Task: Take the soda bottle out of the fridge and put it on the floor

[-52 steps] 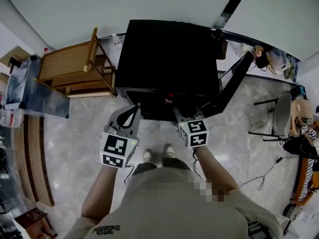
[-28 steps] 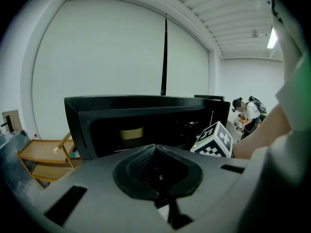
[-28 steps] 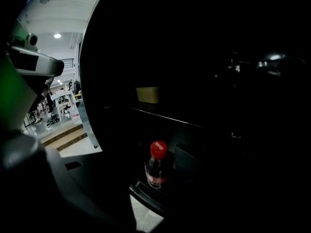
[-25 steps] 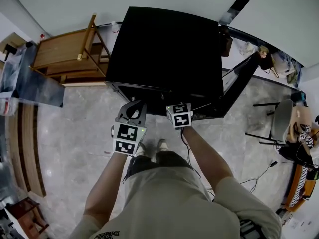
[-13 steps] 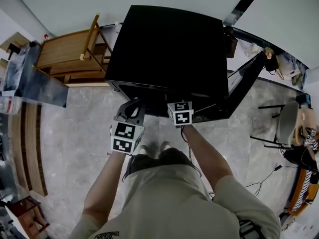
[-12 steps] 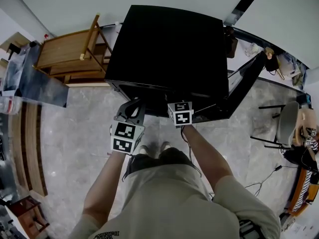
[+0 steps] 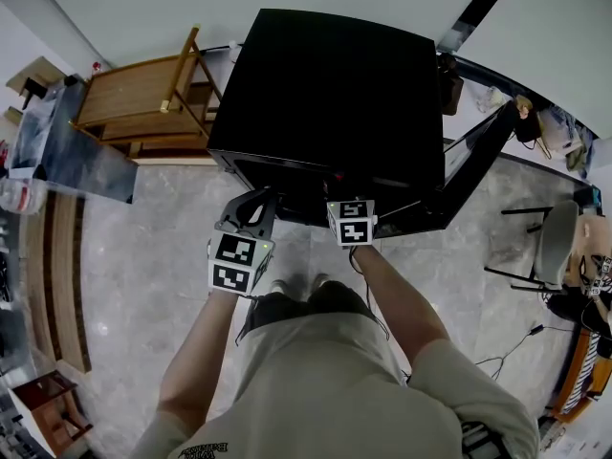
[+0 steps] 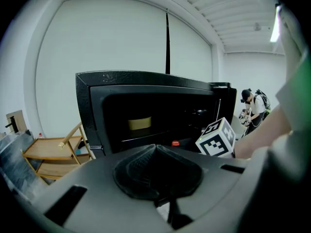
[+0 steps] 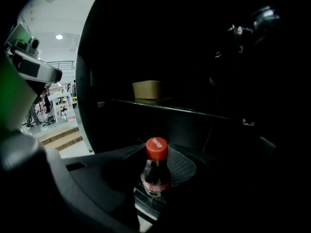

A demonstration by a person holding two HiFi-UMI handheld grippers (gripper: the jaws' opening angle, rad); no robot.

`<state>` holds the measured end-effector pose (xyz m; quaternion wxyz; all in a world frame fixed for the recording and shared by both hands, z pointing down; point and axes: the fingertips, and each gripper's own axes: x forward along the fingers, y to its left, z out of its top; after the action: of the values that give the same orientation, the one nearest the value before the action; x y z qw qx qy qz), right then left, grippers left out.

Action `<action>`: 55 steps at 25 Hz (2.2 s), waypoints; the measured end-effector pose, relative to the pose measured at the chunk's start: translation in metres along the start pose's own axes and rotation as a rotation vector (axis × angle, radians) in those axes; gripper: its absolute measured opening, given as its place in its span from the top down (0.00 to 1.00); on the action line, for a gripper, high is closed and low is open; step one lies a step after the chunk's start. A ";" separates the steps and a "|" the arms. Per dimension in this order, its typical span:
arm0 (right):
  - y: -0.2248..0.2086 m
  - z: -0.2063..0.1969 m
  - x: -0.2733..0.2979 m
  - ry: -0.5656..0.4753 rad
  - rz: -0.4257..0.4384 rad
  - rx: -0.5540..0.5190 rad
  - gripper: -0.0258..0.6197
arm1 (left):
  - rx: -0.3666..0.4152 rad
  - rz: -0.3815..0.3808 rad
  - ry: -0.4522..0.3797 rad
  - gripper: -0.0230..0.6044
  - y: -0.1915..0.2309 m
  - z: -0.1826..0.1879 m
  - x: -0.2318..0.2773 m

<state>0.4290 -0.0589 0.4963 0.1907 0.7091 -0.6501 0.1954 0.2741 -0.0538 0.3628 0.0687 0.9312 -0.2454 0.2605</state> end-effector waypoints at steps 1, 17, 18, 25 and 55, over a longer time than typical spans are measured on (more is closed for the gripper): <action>0.000 0.002 -0.003 -0.003 -0.005 0.001 0.79 | -0.001 0.002 0.002 0.95 0.001 0.001 -0.002; 0.033 0.102 -0.122 -0.122 0.079 -0.046 0.79 | 0.036 -0.011 -0.050 0.95 -0.009 0.051 -0.061; 0.036 0.107 -0.130 -0.125 0.087 -0.050 0.79 | 0.035 -0.011 -0.052 0.95 -0.010 0.053 -0.066; 0.076 0.139 -0.169 -0.128 0.202 -0.119 0.79 | 0.038 0.020 -0.053 0.95 -0.004 0.057 -0.097; 0.375 0.144 -0.147 -0.095 0.803 -0.460 0.79 | -0.205 0.487 0.075 0.95 0.131 -0.089 -0.279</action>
<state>0.0484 -0.0409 0.3026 0.2224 0.3486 -0.9076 0.0719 -0.0386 -0.0274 0.2942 0.1071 0.8225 -0.4849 0.2775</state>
